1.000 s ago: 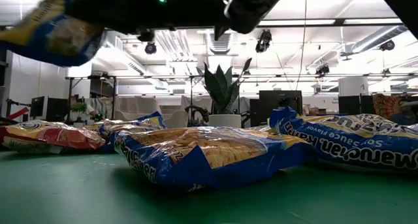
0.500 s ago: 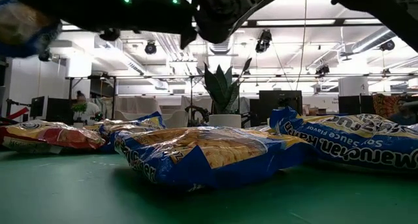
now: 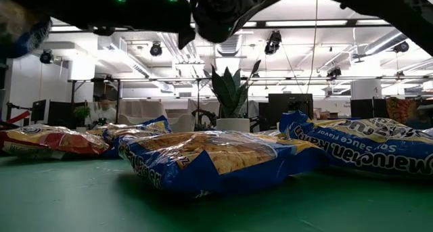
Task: Sort Maruchan noodles
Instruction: Put the top middle blue noodle pack into the black bin
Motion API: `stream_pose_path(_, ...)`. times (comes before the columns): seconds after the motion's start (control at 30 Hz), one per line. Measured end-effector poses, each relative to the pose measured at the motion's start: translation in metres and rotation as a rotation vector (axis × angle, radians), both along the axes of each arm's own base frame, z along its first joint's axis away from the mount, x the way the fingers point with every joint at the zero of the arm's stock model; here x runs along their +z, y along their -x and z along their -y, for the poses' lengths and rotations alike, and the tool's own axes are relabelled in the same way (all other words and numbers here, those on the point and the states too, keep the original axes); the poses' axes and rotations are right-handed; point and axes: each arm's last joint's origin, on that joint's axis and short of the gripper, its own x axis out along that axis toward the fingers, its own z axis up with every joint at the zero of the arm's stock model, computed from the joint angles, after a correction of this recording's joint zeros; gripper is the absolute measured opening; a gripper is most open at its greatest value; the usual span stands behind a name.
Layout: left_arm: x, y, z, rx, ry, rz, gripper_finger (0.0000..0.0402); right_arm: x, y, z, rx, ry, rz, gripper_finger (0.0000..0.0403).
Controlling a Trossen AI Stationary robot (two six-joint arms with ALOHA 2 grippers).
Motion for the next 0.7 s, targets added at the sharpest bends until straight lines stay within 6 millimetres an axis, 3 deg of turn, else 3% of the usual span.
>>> stream_pose_path(0.13,0.0,0.0,0.0,0.005,-0.011,0.001,0.0,-0.018,-0.009,-0.001,0.009,-0.097,0.0,0.0009)
stream_pose_path(0.3,0.001,0.0,0.0,0.006,-0.018,0.001,0.0,-0.043,-0.022,-0.003,-0.009,-0.084,-0.003,0.0009)
stream_pose_path(0.47,0.0,0.0,0.0,0.005,-0.021,-0.002,0.0,-0.04,-0.028,-0.003,-0.031,-0.05,0.027,0.0009)
stream_pose_path(0.7,0.0,0.0,0.0,0.007,-0.032,-0.007,0.0,-0.044,-0.031,-0.004,-0.042,0.073,-0.055,0.001)
